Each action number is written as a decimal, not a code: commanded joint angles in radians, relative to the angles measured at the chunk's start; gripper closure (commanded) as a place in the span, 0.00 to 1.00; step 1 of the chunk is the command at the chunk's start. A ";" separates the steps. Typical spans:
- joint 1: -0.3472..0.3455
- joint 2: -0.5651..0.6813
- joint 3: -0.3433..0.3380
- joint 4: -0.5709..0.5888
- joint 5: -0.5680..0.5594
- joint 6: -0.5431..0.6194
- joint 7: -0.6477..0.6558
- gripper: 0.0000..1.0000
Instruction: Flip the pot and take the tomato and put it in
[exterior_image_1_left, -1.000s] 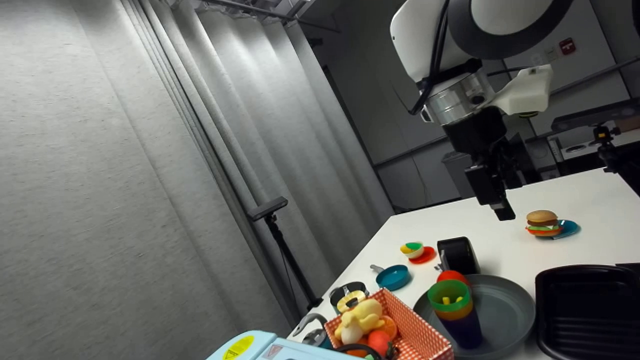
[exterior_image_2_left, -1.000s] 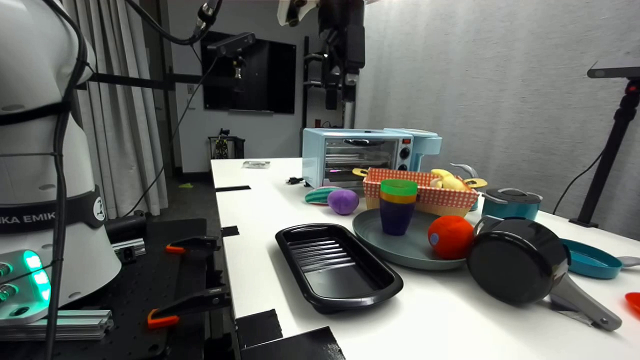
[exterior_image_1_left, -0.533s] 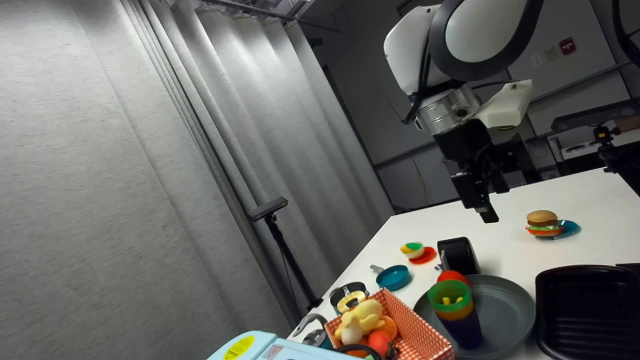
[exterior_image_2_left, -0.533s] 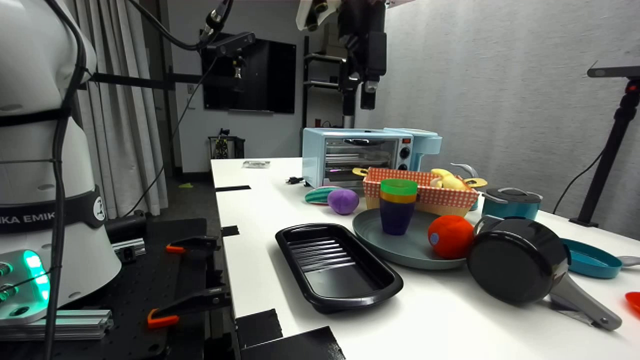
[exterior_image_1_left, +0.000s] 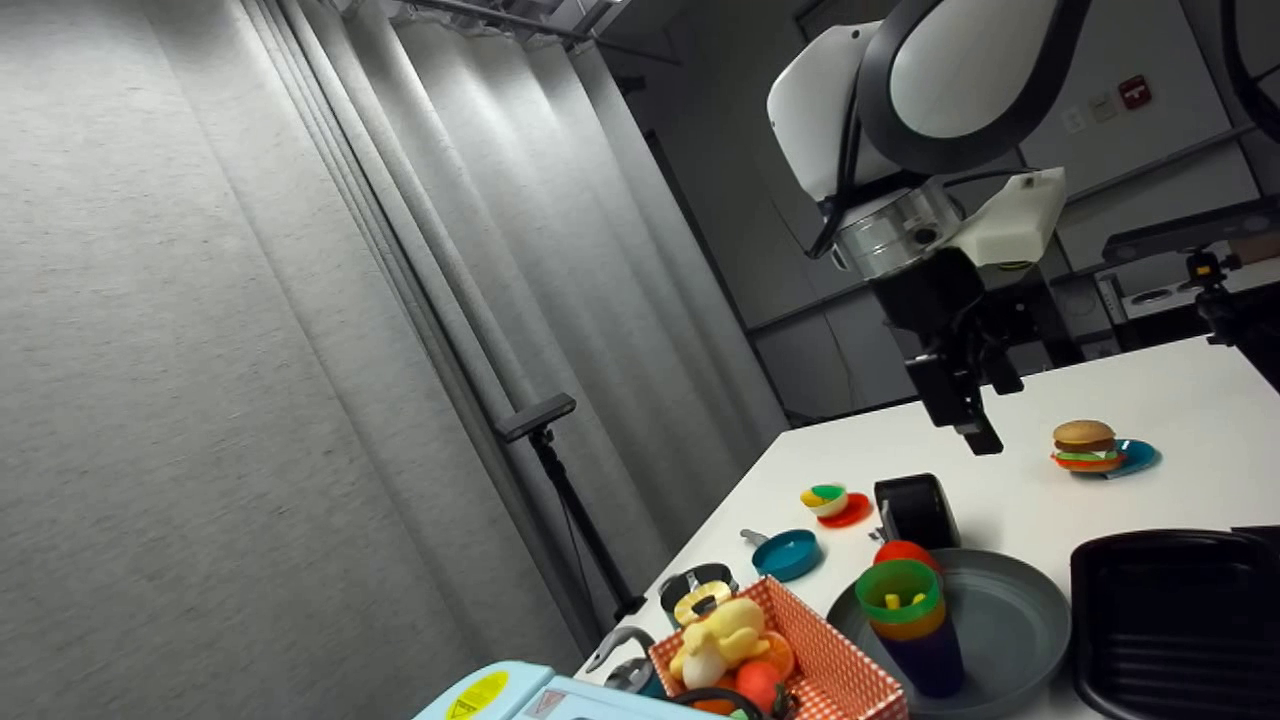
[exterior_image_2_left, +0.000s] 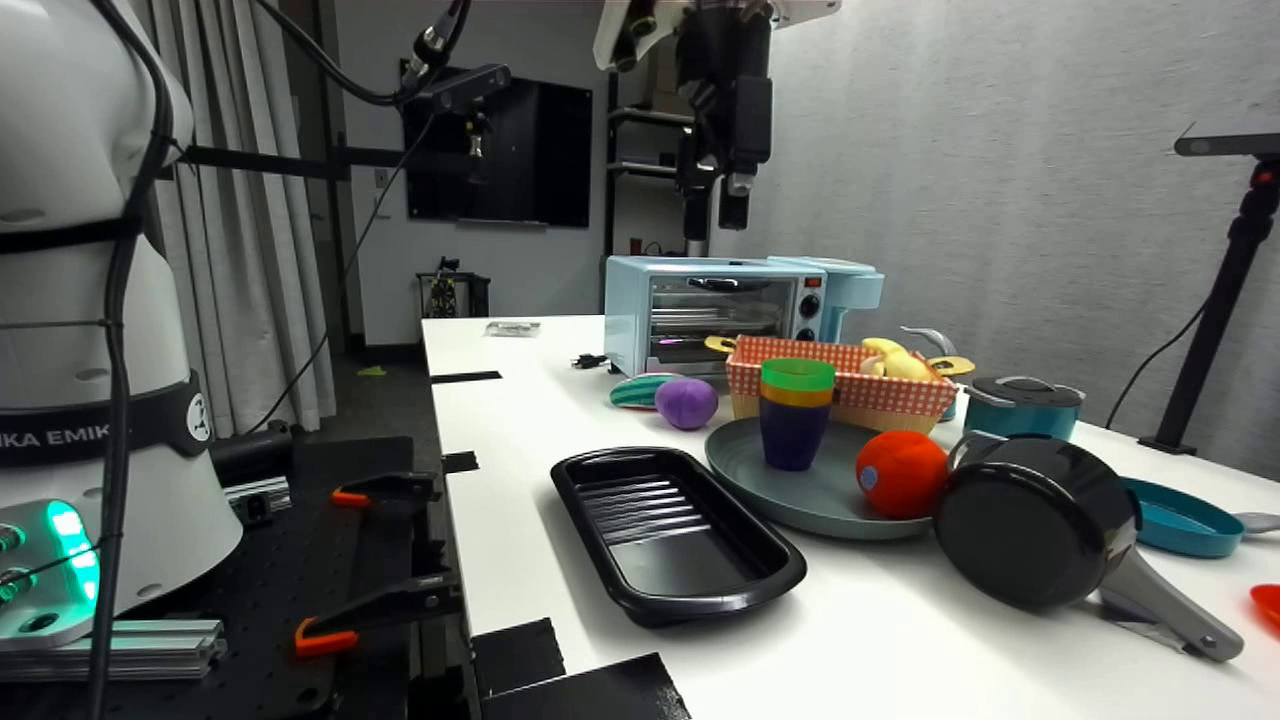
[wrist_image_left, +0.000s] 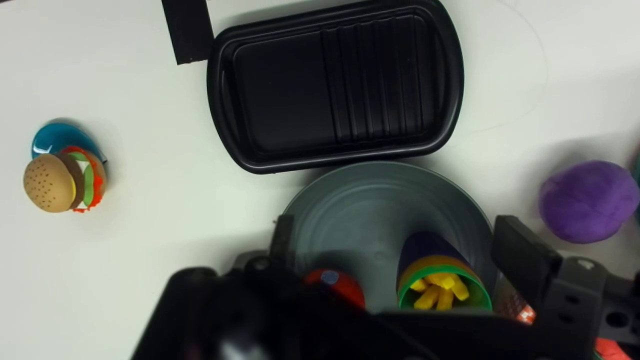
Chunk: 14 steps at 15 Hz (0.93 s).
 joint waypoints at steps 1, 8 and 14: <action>-0.007 0.084 -0.001 0.057 -0.008 0.006 0.025 0.00; -0.015 0.279 -0.036 0.215 -0.006 0.004 0.076 0.00; -0.022 0.442 -0.097 0.390 0.003 -0.013 0.145 0.00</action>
